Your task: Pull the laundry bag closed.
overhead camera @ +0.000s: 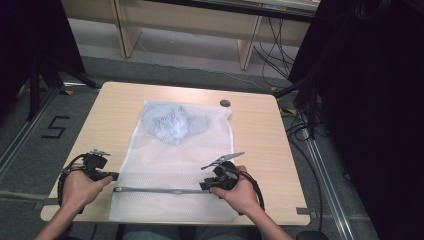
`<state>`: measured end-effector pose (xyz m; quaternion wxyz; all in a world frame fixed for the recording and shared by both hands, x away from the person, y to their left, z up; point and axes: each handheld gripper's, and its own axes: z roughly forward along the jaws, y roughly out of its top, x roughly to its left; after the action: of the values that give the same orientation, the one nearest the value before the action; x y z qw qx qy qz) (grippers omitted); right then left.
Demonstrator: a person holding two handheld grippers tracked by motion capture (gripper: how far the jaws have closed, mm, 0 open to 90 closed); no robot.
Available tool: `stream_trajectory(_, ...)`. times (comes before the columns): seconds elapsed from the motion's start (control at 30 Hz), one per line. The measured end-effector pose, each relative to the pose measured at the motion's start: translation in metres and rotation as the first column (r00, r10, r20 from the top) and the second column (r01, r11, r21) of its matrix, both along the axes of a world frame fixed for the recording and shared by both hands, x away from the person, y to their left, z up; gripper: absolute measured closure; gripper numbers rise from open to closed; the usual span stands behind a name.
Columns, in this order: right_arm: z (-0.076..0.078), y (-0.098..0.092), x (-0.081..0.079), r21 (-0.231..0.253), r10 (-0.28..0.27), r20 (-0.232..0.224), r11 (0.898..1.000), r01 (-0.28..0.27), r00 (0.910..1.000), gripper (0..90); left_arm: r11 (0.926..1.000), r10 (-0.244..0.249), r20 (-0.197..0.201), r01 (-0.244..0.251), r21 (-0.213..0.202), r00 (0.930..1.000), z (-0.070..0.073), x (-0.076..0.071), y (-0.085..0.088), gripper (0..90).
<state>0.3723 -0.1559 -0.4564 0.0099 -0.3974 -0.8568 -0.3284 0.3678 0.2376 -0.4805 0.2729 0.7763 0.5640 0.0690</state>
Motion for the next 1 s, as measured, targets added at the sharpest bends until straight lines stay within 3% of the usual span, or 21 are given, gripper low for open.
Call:
stream_trajectory(0.03,0.002,0.004,-0.001,-0.014,-0.01,-0.022,1.0,0.01,0.9997,70.6,1.0,0.004,0.006,-0.004,-0.007,1.0,-0.002,0.0,-0.001,89.8)
stream_trajectory(0.07,0.001,0.009,0.0,0.005,0.02,-0.004,1.0,-0.02,0.9998,70.3,0.9998,-0.018,-0.006,0.018,0.002,0.9998,-0.002,0.001,0.0,89.8)
stream_trajectory(0.1,0.002,0.012,0.0,0.007,0.027,-0.004,1.0,-0.027,0.9996,70.1,0.9997,0.019,-0.018,-0.019,-0.013,0.9997,-0.004,-0.001,-0.003,89.8)
stream_trajectory(0.17,0.003,0.02,0.001,0.006,0.039,0.006,0.999,-0.039,0.9992,70.1,0.9999,0.01,-0.036,-0.011,-0.011,0.9993,-0.005,-0.001,-0.004,89.8)
stream_trajectory(0.2,0.005,0.024,-0.001,-0.005,0.017,-0.031,1.0,-0.017,0.9994,70.1,0.9999,0.009,-0.04,-0.009,-0.01,0.9992,-0.005,-0.001,-0.004,89.7)
stream_trajectory(0.33,0.004,0.037,0.002,0.014,0.075,-0.004,0.997,-0.074,0.9972,70.5,0.9999,0.017,-0.058,-0.017,0.001,0.9982,-0.009,-0.001,-0.006,89.7)
stream_trajectory(0.4,0.005,0.045,0.001,0.011,0.07,-0.014,0.998,-0.07,0.9974,71.0,0.9999,0.015,-0.06,-0.015,0.007,0.9981,-0.011,-0.001,-0.007,89.7)
stream_trajectory(0.43,0.006,0.048,0.0,0.011,0.06,-0.04,0.998,-0.06,0.9974,71.0,0.9999,0.002,-0.057,-0.002,0.011,0.9984,-0.012,0.0,-0.005,89.7)
stream_trajectory(0.47,0.005,0.05,0.001,0.011,0.078,-0.015,0.997,-0.077,0.9969,71.0,0.9996,0.028,-0.063,-0.028,-0.002,0.9976,-0.012,-0.001,-0.006,89.7)
stream_trajectory(0.57,0.006,0.059,0.002,0.007,0.078,-0.024,0.997,-0.078,0.9966,70.8,0.9996,0.028,-0.07,-0.028,-0.001,0.9971,-0.012,-0.001,-0.006,89.6)
stream_trajectory(0.63,0.005,0.066,0.002,0.01,0.086,-0.029,0.996,-0.085,0.9959,70.8,0.9998,0.013,-0.103,-0.012,0.017,0.9946,-0.011,-0.001,-0.004,89.6)
stream_trajectory(0.73,0.002,0.077,0.002,0.015,0.114,-0.023,0.993,-0.113,0.9933,70.6,0.9996,0.028,-0.102,-0.028,0.002,0.9944,-0.012,-0.001,-0.005,89.5)
stream_trajectory(1.0,-0.004,0.101,0.002,0.025,0.137,-0.038,0.99,-0.136,0.9899,70.2,0.9995,0.029,-0.109,-0.027,0.017,0.9936,-0.01,-0.001,-0.004,88.8)
